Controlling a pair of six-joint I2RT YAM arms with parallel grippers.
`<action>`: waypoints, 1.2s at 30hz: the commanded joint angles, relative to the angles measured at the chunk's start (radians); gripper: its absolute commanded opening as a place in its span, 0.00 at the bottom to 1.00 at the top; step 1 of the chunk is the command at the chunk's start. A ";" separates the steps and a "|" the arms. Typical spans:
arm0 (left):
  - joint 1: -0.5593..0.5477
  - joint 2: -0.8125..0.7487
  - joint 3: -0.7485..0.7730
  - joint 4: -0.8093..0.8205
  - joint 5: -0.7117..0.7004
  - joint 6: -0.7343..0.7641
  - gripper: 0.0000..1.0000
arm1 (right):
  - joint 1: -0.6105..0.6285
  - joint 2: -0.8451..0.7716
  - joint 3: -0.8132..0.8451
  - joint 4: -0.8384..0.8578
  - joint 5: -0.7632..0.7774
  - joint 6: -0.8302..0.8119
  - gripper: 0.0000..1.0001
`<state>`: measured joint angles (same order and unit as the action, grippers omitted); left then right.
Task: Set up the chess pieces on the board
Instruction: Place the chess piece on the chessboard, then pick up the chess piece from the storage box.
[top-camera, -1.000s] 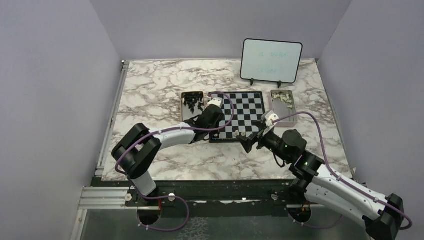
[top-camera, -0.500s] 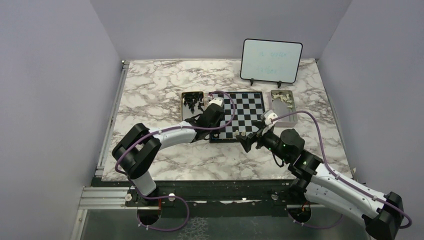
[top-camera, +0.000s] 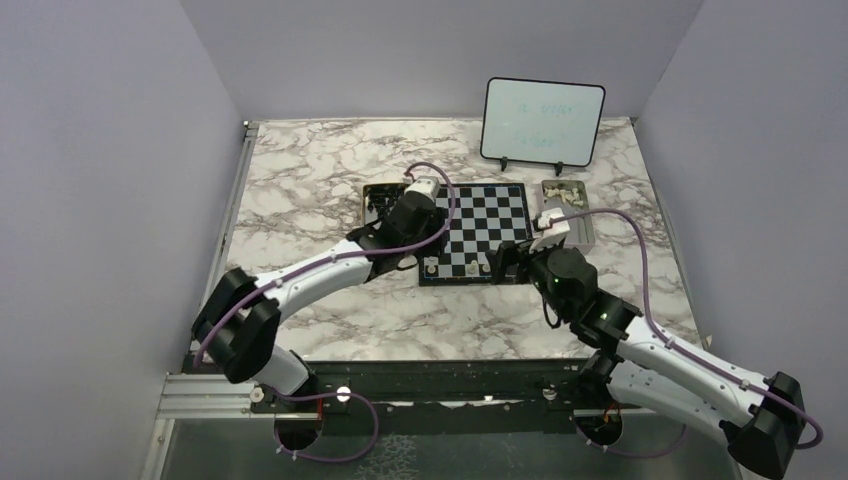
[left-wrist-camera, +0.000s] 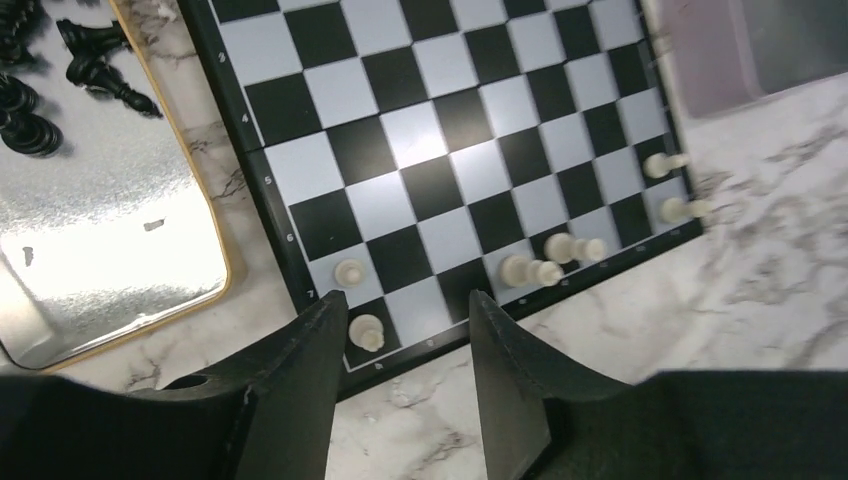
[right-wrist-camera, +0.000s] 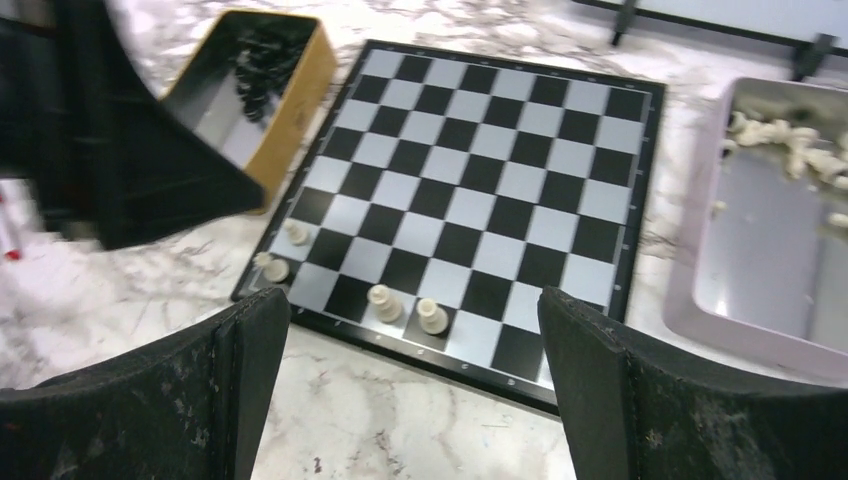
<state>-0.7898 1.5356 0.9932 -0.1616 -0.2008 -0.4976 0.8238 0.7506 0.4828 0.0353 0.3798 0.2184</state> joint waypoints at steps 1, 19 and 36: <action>0.062 -0.142 0.030 0.007 0.207 -0.044 0.55 | 0.003 0.075 0.097 -0.105 0.231 0.038 1.00; 0.222 -0.398 -0.107 -0.100 0.439 0.240 0.99 | -0.535 0.421 0.309 -0.088 -0.056 -0.061 0.73; 0.228 -0.479 -0.143 -0.174 0.357 0.300 0.99 | -0.627 0.949 0.626 -0.159 0.250 -0.479 0.46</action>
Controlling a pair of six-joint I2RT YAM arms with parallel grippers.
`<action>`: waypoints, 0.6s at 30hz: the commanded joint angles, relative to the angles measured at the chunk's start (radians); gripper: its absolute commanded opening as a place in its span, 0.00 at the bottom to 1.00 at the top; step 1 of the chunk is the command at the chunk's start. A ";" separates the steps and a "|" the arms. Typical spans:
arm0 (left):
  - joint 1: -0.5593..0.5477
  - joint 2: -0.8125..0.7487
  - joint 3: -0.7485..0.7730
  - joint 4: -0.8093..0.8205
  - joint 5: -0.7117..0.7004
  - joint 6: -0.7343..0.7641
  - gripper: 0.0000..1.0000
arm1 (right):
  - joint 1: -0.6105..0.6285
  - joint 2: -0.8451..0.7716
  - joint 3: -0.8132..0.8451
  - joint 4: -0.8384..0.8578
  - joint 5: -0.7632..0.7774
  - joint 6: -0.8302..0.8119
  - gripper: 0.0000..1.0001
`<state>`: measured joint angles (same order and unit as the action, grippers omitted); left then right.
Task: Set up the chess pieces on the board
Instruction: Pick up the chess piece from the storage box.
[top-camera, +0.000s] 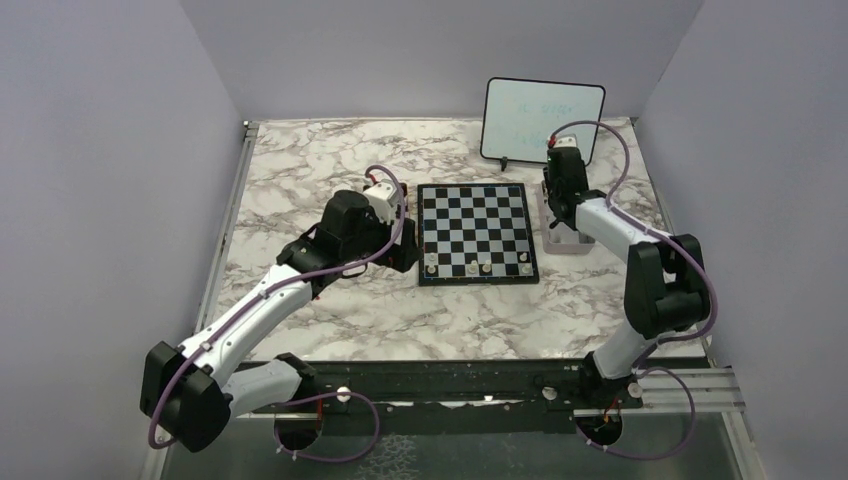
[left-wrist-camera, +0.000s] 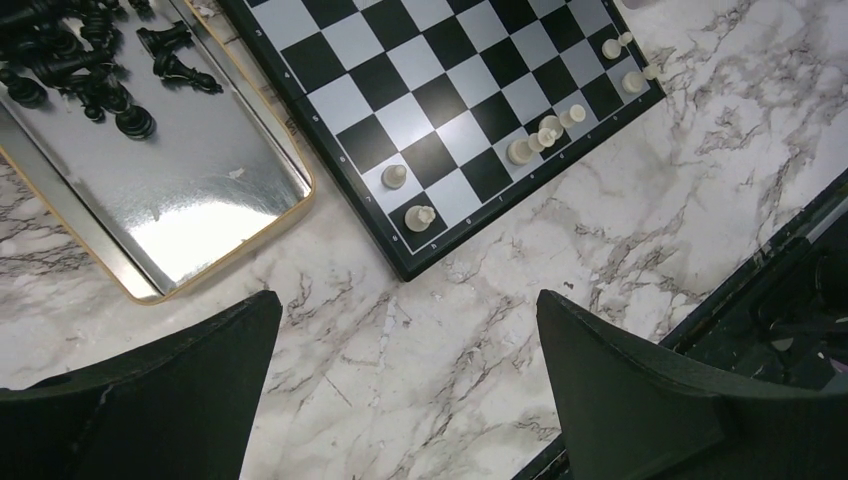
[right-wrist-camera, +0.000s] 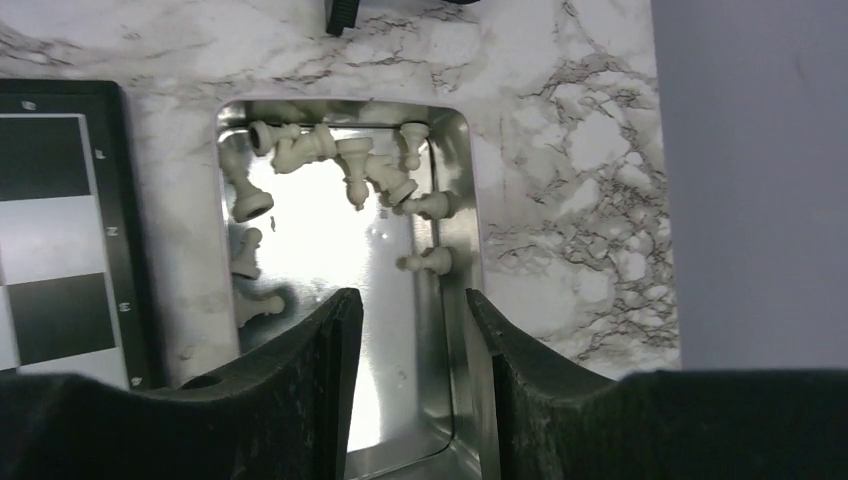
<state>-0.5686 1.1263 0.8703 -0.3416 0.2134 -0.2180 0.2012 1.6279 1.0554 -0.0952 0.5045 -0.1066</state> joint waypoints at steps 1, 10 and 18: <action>0.006 -0.079 -0.026 0.008 -0.061 0.023 0.99 | -0.008 0.087 0.065 -0.028 0.112 -0.191 0.46; 0.006 -0.088 -0.027 0.010 -0.053 0.025 0.99 | -0.037 0.148 0.093 -0.055 -0.067 -0.486 0.38; 0.006 -0.082 -0.029 0.011 -0.052 0.028 0.99 | -0.109 0.183 0.144 -0.161 -0.294 -0.625 0.34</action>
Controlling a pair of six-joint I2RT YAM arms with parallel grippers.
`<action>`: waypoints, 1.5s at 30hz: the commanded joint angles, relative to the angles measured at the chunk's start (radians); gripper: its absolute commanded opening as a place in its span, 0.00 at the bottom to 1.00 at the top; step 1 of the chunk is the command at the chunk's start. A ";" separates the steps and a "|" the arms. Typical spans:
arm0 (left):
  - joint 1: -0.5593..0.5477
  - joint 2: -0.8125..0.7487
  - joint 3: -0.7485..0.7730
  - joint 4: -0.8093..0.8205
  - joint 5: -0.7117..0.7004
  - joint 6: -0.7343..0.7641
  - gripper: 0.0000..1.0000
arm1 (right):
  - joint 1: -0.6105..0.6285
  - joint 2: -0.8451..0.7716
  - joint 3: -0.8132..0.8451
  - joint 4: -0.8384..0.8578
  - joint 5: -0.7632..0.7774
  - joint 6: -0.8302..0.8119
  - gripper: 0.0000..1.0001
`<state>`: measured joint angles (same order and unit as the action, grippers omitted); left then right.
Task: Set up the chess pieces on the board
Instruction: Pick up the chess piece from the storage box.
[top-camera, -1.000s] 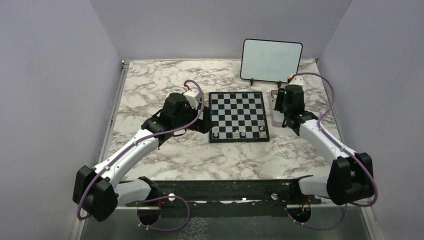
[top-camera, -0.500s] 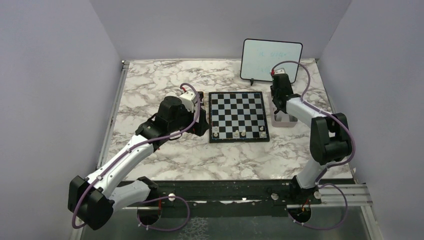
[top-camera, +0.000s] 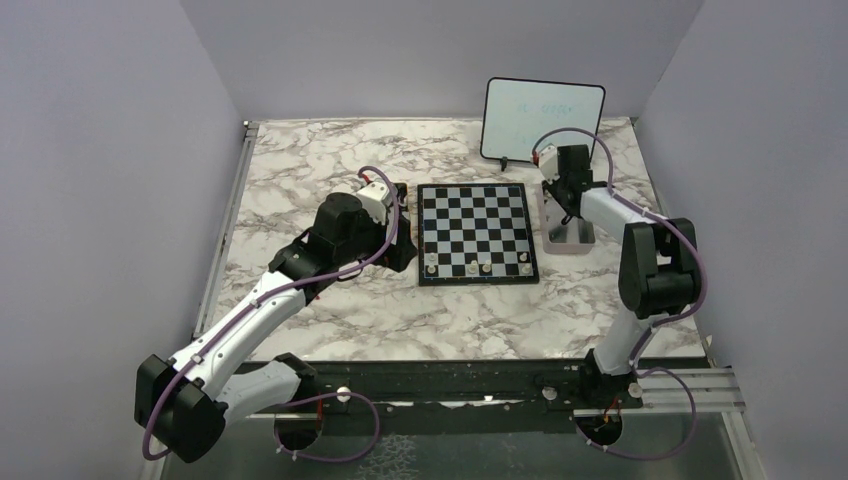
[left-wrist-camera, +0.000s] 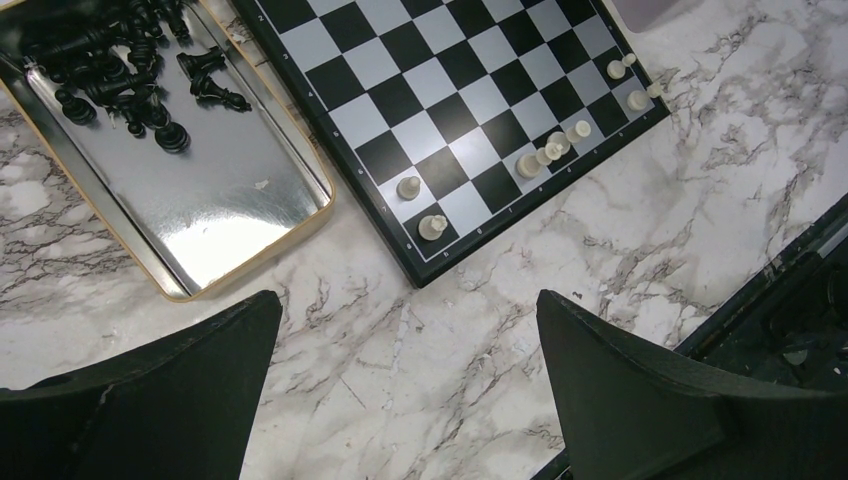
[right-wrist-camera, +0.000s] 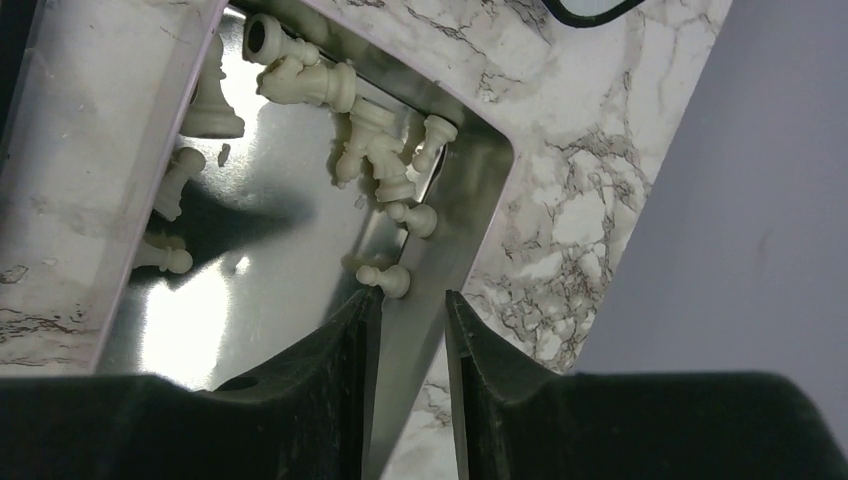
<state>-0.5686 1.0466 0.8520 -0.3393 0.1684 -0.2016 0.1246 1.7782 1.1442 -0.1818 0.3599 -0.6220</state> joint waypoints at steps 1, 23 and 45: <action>0.006 0.000 -0.011 0.009 -0.006 0.011 0.99 | -0.041 0.037 0.062 -0.081 -0.174 -0.128 0.35; 0.006 0.024 -0.011 0.008 -0.007 0.019 0.99 | -0.107 0.136 0.135 -0.235 -0.297 -0.407 0.32; 0.006 0.003 -0.016 0.008 -0.019 0.021 0.99 | -0.106 0.205 0.166 -0.279 -0.239 -0.513 0.28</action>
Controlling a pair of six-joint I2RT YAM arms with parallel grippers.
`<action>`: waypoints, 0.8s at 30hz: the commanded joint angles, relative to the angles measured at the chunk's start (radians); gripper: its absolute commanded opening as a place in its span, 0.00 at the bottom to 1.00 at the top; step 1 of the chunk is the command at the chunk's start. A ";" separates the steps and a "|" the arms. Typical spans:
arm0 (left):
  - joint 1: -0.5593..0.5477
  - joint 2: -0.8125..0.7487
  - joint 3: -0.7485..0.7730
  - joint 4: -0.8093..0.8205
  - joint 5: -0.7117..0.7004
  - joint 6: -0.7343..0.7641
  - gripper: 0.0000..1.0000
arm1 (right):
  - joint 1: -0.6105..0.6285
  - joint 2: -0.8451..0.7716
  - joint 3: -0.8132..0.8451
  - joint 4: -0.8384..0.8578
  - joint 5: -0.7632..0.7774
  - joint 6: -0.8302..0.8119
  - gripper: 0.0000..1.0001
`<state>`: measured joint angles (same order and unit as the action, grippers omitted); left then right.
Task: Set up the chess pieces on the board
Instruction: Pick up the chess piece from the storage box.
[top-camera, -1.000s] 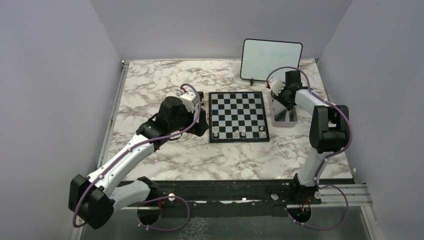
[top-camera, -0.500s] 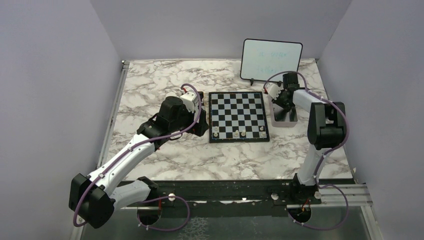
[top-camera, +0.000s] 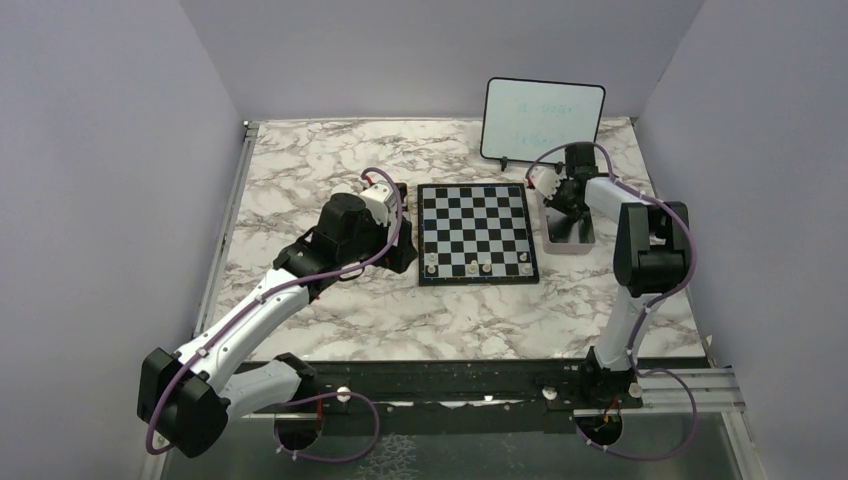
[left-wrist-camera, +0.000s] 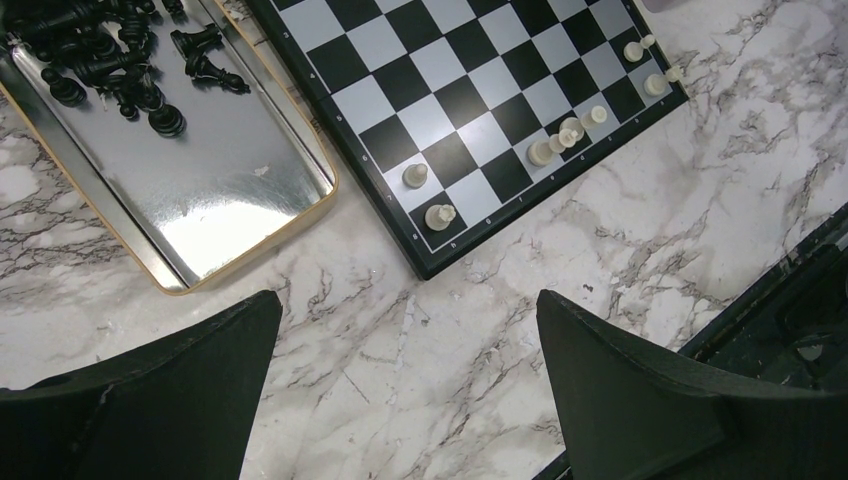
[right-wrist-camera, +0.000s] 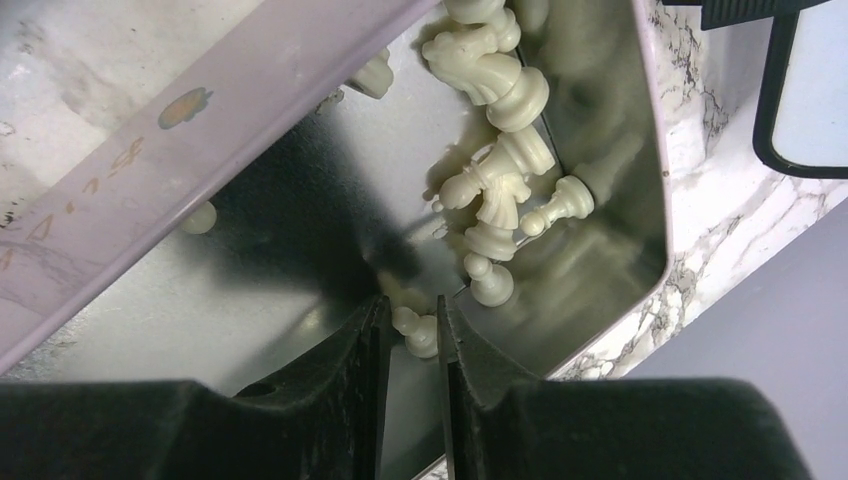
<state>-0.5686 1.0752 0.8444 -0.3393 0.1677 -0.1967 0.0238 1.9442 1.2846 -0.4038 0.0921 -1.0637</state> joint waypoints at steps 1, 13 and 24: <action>0.006 -0.025 -0.008 0.008 -0.019 0.016 0.99 | -0.006 0.048 0.031 -0.067 0.034 -0.073 0.27; 0.006 -0.016 -0.009 0.008 -0.020 0.016 0.99 | 0.007 -0.008 0.086 -0.133 -0.054 -0.016 0.13; 0.006 -0.008 -0.011 0.011 0.008 0.018 0.93 | 0.013 -0.163 0.195 -0.232 -0.321 0.267 0.05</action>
<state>-0.5686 1.0718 0.8421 -0.3393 0.1677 -0.1925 0.0273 1.8420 1.4143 -0.5499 -0.0799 -0.9417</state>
